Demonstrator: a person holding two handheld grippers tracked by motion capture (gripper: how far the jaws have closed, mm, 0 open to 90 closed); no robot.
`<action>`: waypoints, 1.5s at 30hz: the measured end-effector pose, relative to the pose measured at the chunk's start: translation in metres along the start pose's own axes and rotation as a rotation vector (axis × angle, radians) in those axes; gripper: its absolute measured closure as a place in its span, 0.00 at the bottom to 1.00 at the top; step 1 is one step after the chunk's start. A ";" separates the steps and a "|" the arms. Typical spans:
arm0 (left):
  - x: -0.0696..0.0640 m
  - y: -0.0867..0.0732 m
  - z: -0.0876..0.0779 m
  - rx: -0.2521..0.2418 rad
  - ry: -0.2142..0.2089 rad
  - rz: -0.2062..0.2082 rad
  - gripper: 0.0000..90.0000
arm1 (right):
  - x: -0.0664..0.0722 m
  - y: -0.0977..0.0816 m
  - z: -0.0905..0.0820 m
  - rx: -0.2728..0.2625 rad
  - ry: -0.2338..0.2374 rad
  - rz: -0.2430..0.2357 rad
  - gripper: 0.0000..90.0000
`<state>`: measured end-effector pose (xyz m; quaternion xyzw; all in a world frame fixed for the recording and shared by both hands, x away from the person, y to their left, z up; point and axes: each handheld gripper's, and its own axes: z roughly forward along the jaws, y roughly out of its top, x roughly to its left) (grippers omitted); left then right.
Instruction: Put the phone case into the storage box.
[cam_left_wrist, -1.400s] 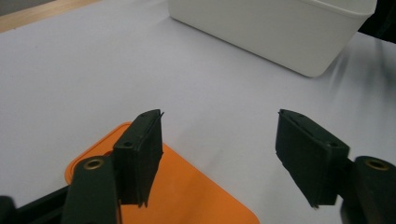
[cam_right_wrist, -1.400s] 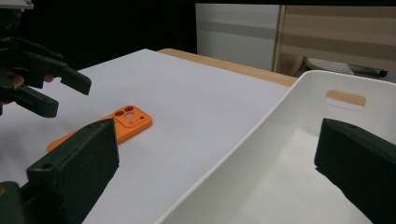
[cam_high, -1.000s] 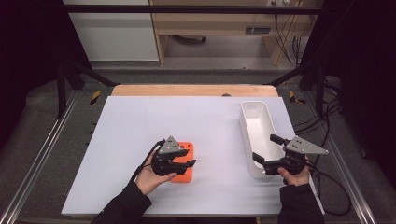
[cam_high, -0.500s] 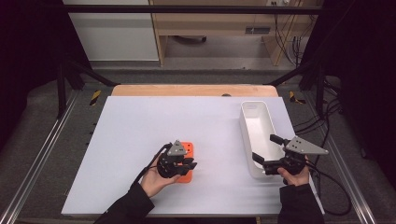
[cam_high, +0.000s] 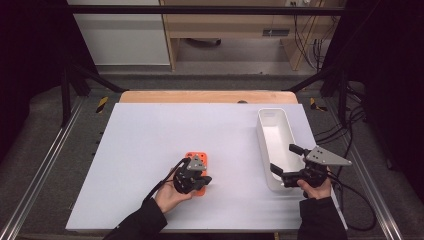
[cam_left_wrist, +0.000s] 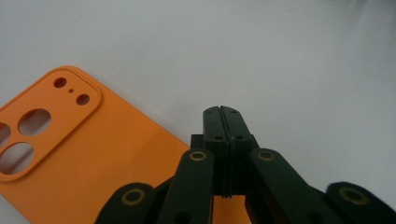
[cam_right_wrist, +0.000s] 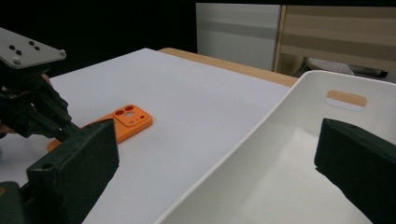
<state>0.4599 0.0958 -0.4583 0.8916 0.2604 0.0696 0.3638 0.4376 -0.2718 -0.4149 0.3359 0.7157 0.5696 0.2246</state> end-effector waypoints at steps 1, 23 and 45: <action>-0.001 0.000 0.001 0.009 -0.001 0.007 1.00 | 0.000 0.000 0.000 0.000 0.000 0.000 0.00; -0.004 -0.001 0.009 0.082 -0.012 0.071 1.00 | 0.001 -0.001 0.001 0.012 0.000 -0.005 0.00; -0.006 -0.006 -0.001 0.141 0.009 0.151 1.00 | 0.000 -0.001 0.001 0.008 0.004 -0.007 0.00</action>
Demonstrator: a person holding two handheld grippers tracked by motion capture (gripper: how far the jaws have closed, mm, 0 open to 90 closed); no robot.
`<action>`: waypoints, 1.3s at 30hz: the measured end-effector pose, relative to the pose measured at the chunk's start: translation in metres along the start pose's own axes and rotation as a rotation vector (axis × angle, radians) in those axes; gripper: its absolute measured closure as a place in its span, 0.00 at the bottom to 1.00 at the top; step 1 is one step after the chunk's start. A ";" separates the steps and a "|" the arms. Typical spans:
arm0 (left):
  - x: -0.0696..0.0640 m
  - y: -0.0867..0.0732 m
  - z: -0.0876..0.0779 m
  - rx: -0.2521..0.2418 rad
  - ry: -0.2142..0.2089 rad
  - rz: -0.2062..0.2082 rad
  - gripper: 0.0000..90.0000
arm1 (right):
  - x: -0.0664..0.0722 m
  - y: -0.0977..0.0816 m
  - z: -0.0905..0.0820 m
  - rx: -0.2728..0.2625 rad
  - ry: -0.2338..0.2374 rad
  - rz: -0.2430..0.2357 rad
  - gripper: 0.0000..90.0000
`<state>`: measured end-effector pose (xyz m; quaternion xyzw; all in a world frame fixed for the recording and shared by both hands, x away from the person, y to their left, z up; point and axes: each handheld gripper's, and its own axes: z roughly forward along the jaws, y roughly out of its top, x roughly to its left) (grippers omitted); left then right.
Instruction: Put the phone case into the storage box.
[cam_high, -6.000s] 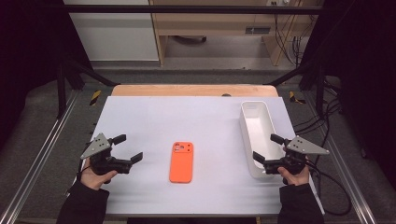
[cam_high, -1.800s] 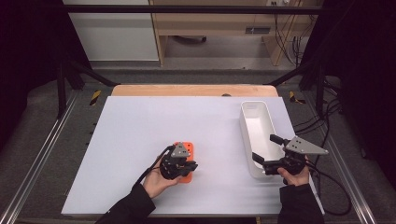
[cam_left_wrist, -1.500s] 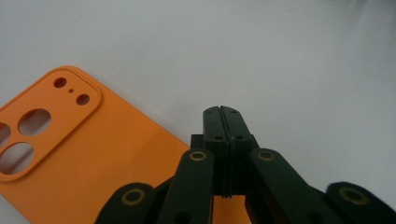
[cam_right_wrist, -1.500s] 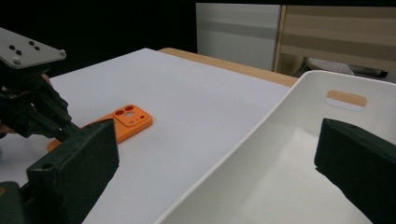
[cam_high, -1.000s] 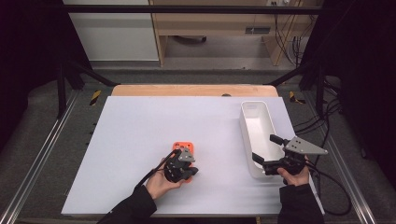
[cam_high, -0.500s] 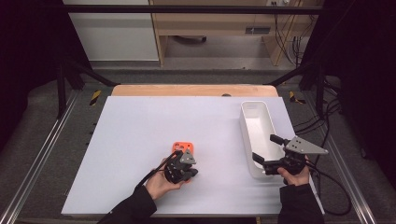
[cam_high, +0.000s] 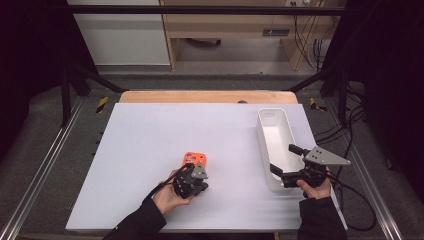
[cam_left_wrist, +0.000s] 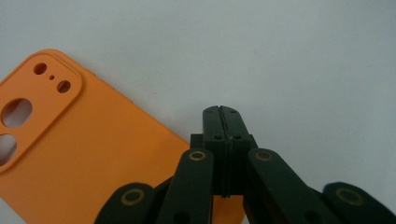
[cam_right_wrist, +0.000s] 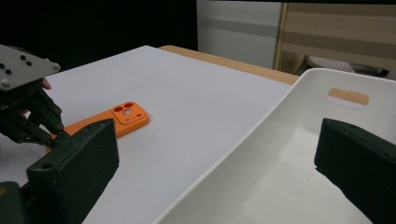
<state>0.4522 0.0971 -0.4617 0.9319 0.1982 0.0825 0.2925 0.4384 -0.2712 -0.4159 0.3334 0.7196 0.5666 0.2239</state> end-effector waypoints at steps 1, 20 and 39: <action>0.001 -0.001 -0.001 0.005 0.001 0.002 1.00 | 0.000 0.000 0.000 -0.001 0.002 0.000 0.00; 0.006 -0.015 -0.013 0.026 0.013 0.002 1.00 | 0.000 0.000 -0.001 -0.001 0.002 0.005 0.00; 0.010 -0.013 -0.032 -0.070 0.012 -0.045 0.97 | 0.000 0.000 0.000 -0.001 0.005 0.006 0.00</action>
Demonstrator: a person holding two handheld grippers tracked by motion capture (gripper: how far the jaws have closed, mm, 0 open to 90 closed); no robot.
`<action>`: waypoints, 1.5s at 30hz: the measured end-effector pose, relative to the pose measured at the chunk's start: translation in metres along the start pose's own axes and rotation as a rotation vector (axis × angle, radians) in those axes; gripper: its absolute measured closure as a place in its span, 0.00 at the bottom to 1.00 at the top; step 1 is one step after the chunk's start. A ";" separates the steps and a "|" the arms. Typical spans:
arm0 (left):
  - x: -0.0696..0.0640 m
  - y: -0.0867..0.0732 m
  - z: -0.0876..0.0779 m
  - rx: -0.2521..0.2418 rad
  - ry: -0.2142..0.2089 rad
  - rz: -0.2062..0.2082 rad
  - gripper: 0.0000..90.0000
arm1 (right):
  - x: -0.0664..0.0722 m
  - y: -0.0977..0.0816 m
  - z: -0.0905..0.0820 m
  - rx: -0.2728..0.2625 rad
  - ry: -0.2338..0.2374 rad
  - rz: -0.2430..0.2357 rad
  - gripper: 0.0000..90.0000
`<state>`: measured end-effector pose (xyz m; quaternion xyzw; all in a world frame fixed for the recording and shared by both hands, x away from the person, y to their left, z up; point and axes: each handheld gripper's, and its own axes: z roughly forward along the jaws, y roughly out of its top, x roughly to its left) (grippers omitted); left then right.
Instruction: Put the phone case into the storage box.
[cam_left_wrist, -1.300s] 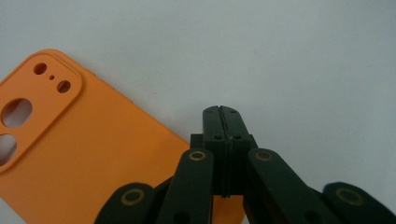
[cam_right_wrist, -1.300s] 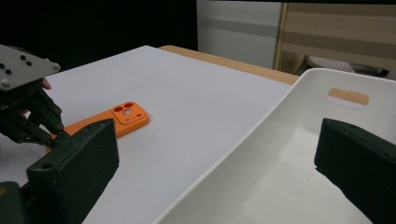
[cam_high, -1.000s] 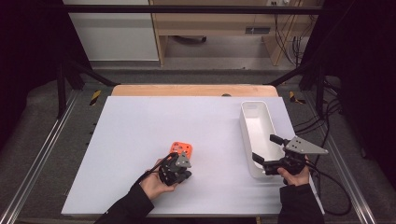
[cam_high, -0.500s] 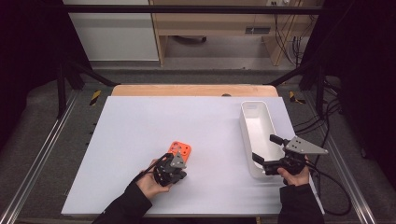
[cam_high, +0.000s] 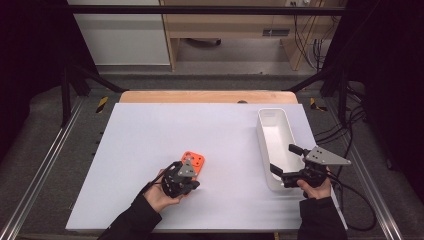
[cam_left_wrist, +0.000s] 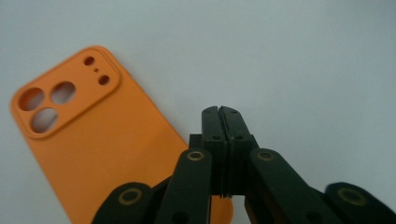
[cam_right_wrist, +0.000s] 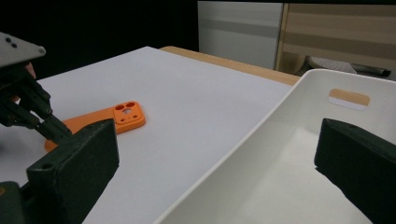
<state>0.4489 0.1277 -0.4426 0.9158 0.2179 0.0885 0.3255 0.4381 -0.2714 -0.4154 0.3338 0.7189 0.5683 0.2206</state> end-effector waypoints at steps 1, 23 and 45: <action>0.001 0.001 -0.003 -0.015 0.002 -0.002 0.94 | 0.000 0.000 0.000 0.001 0.001 -0.001 0.00; 0.032 0.002 -0.058 -0.255 0.183 -0.200 0.08 | -0.001 0.001 -0.003 -0.012 -0.002 0.003 0.00; 0.043 0.013 -0.051 -0.227 0.210 -0.289 0.00 | -0.001 0.001 -0.003 -0.015 0.001 0.001 0.00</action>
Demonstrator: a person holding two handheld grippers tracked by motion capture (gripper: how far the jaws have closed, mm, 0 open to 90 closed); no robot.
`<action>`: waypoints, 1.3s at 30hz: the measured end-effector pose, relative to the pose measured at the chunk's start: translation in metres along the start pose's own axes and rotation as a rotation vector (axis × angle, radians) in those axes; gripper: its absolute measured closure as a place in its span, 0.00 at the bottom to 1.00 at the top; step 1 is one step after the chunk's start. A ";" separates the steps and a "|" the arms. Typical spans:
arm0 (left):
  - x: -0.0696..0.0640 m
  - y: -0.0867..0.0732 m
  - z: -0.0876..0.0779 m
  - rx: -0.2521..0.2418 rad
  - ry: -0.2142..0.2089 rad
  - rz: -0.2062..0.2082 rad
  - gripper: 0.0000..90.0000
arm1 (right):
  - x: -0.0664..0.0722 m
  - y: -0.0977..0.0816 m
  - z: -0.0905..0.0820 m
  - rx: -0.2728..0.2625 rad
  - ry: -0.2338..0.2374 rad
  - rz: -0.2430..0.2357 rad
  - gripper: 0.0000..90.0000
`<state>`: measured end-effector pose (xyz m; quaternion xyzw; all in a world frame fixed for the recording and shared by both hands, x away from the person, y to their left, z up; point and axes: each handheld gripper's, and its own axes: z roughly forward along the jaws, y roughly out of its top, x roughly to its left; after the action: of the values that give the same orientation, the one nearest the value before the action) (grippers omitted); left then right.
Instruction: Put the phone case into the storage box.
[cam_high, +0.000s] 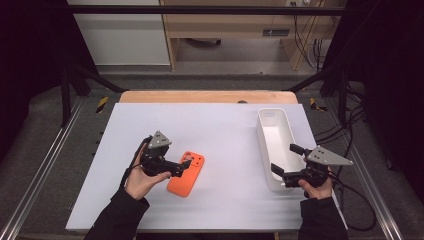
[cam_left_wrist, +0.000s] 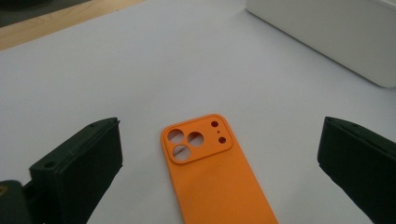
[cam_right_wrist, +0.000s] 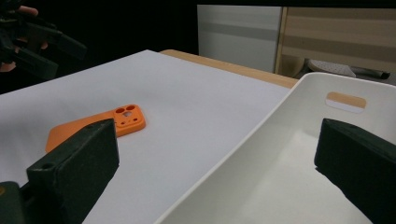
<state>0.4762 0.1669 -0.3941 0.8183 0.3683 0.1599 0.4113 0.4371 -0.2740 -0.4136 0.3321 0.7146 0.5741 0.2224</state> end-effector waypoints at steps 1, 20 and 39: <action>0.000 0.000 0.000 0.000 0.000 0.000 0.00 | 0.000 0.000 0.000 0.000 0.000 0.000 0.00; -0.004 -0.014 0.034 0.094 -0.002 -0.018 0.00 | 0.001 -0.001 0.001 0.006 -0.001 0.001 0.00; -0.007 -0.024 0.053 0.167 -0.008 -0.038 0.00 | 0.001 -0.001 0.001 0.006 -0.001 0.001 0.00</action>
<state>0.4899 0.1416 -0.4456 0.8434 0.3940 0.1175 0.3459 0.4373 -0.2728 -0.4145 0.3333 0.7162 0.5718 0.2216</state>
